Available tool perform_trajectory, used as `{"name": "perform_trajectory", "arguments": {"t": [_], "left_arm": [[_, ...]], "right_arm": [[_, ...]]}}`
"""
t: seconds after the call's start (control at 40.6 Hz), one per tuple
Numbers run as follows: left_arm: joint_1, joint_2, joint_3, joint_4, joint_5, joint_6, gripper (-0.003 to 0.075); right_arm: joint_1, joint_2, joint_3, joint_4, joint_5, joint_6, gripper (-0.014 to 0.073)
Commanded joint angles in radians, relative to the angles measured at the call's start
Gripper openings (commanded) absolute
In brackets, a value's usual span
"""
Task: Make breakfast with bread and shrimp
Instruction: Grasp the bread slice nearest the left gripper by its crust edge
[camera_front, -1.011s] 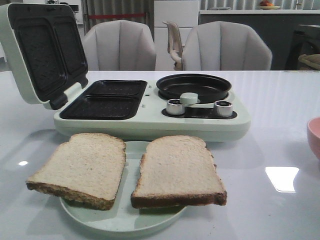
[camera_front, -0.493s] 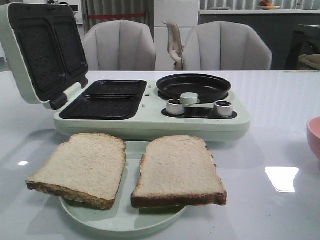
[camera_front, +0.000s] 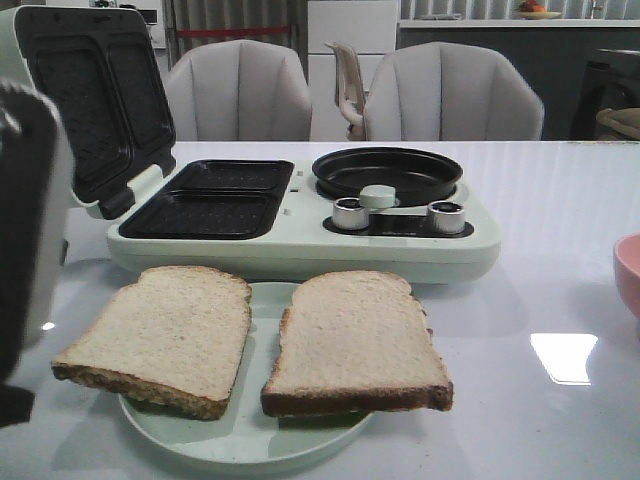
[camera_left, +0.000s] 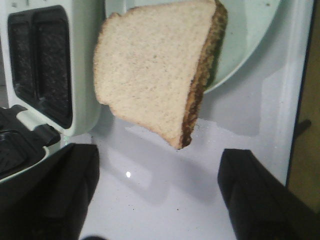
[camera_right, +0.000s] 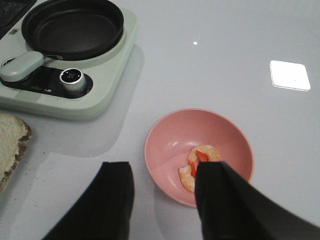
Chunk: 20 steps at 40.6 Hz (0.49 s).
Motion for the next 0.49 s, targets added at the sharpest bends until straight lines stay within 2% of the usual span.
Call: {"name": "perform_trajectory", "arguments": {"t": [0.0,0.197,0.468], "left_arm": [[-0.006,0.061,-0.022,0.068,0.027,-0.032,0.0529],[0.033,0.191,-0.056,0.169,0.038,-0.229,0.0529],[0.116,0.289,-0.082,0.293,0.016,-0.253,0.0529]], "right_arm": [[-0.006,0.006,-0.036,-0.009,-0.084,-0.007,0.0421],[-0.006,0.006,-0.036,-0.009,-0.084,-0.007,0.0421],[-0.006,0.006,-0.036,-0.009,-0.084,-0.007,0.0421]]}}
